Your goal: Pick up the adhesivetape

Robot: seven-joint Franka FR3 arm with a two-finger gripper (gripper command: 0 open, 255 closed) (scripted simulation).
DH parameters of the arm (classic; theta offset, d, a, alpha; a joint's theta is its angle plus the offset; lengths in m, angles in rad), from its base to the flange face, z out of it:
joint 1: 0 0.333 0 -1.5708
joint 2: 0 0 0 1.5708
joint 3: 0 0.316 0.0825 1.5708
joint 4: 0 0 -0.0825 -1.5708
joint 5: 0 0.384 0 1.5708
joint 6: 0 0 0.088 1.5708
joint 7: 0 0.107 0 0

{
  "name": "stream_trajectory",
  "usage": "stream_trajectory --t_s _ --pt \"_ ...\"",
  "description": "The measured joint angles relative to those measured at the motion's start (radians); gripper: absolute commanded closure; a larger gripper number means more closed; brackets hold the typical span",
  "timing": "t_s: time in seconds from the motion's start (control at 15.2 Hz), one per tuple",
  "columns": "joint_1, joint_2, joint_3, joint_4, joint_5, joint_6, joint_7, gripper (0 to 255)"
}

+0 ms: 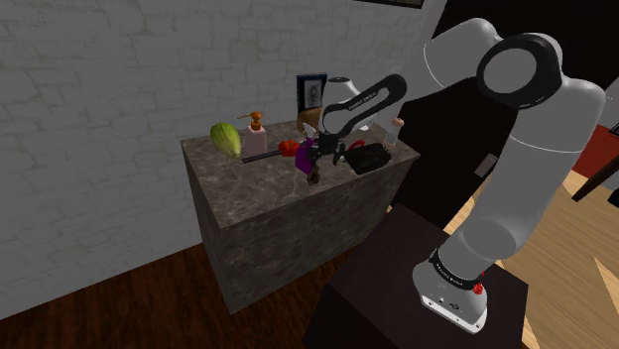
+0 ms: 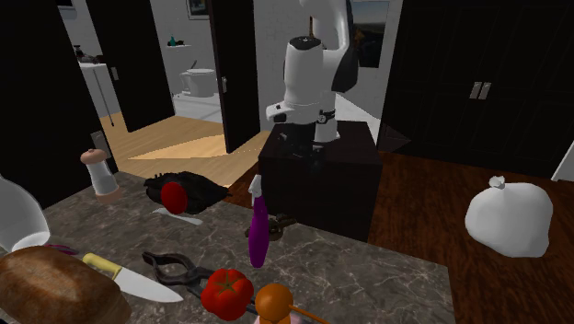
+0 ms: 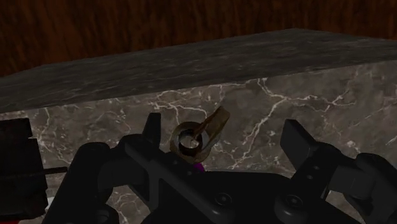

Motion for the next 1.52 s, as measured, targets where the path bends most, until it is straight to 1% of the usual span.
stream_trajectory --t_s 0.46,0.66,1.19,1.25,1.52 --pt "-0.009 0.266 -0.041 0.196 -0.019 0.054 0.056 0" --pt "-0.018 0.364 -0.056 0.29 -0.017 0.053 0.066 0" --pt "-0.016 0.47 -0.062 0.333 -0.02 0.114 0.078 0" --pt "-0.016 0.476 -0.062 0.336 -0.02 0.118 0.078 255" --pt "-0.015 0.481 -0.063 0.34 -0.02 0.119 0.08 255"
